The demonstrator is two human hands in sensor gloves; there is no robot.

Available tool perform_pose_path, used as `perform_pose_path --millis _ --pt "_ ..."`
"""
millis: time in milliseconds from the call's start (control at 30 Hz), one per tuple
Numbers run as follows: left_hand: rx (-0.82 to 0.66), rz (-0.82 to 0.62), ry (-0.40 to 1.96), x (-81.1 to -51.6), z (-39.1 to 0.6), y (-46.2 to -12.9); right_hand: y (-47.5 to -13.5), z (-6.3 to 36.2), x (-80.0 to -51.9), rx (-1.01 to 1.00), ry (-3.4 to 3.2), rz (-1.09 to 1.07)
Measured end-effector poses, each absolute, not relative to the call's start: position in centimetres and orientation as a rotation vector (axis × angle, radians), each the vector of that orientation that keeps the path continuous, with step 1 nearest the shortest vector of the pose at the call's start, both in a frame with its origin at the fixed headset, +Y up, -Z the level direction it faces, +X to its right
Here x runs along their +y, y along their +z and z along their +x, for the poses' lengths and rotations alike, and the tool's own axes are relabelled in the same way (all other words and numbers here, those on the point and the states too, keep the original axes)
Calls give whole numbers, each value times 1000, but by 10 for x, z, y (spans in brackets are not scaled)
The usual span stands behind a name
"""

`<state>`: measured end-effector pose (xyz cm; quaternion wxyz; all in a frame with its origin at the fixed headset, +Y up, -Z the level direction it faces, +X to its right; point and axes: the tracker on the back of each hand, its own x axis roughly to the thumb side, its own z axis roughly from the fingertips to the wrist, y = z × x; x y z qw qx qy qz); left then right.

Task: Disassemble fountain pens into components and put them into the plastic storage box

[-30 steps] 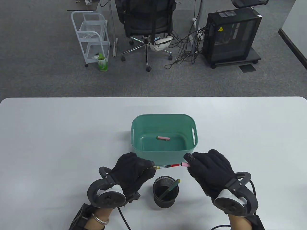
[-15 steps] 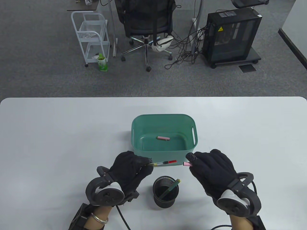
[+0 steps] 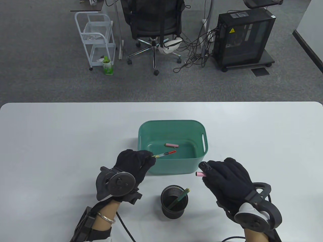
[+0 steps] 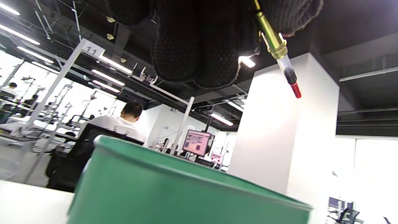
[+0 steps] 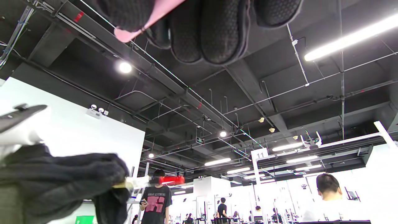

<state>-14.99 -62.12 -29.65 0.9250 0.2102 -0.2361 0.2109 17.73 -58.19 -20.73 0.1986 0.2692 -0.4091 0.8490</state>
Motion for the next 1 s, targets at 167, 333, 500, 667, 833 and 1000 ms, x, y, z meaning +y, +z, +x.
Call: perform_pose_path --millis 167,333,500,667,833,1000 --pt "-428 372 408 -625 -145 -319 -206 180 -580 -1151 2360 748" --pt "-395 322 403 -629 -137 -337 -205 181 -580 -1157 2355 746" --pt "-367 288 384 -634 -128 -349 -205 182 -579 -1158 2344 746" --pt "-357 245 376 -640 -121 -360 -204 183 -578 -1168 2335 743" --pt "-351 216 367 -645 -116 -367 -202 184 -577 -1180 2330 748" --pt "-353 212 357 -648 -112 -370 -201 183 -576 -1184 2324 756"
